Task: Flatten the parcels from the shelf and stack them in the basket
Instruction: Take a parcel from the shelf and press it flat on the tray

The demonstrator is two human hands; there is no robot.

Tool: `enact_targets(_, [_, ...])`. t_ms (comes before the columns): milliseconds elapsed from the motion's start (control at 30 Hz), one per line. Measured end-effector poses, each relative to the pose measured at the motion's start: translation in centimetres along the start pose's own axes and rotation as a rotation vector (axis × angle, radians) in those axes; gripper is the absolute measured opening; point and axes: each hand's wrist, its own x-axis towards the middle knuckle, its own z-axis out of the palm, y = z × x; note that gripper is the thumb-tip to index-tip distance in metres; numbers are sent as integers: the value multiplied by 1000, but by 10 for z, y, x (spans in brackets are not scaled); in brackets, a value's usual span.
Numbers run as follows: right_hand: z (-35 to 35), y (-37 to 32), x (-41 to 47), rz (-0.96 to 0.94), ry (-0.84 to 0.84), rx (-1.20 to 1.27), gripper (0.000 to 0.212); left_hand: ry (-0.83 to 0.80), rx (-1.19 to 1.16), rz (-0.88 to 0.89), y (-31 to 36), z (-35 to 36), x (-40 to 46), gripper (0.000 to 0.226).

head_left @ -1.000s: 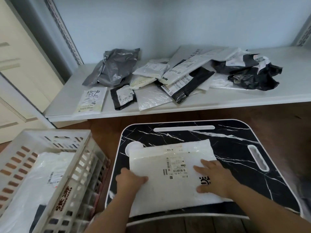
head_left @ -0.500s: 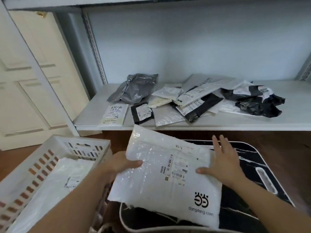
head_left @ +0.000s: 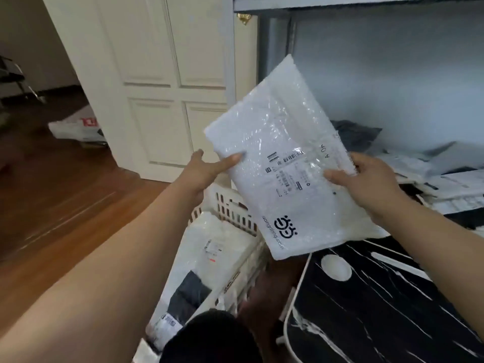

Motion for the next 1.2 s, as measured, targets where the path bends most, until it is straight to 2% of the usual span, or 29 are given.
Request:
enact_targets(67, [37, -10, 11, 29, -48, 140, 18, -77, -187, -67, -18, -21, 5, 120])
enact_targets(200, [114, -14, 24, 83, -195, 235, 15, -32, -428, -70, -54, -62, 15, 41])
enact_targets(267, [146, -8, 27, 60, -241, 121, 19, 45, -503, -100, -76, -82, 16, 23])
enact_targets(333, [180, 2, 28, 10, -337, -98, 30, 149, -548, -190, -110, -102, 19, 19])
enact_targets(467, [229, 27, 13, 1, -670, -471, 76, 333, -540, -559, -191, -125, 15, 12])
enact_targets(533, [241, 41, 5, 4, -772, -604, 86, 408, -522, -688, -229, -130, 12, 15])
enact_targets(633, [252, 66, -3, 59, -919, -676, 80, 467, -509, -817, -269, -133, 10, 24])
enact_targets(733, [265, 83, -4, 101, -979, -700, 74, 459, -448, -919, -290, -131, 10, 18])
enact_targets(900, [298, 100, -10, 65, -1109, -811, 68, 563, -290, -1047, -324, -134, 6, 14])
enact_targets(1067, [320, 116, -16, 70, -1176, -891, 70, 695, -220, -1046, -336, -136, 18, 49])
enact_targets(1133, [325, 117, -16, 71, -1190, -915, 69, 729, -79, -1007, -341, -134, 21, 64])
enact_targets(1200, [327, 118, -15, 56, -1201, -928, 67, 703, 170, -1078, -339, -120, 20, 90])
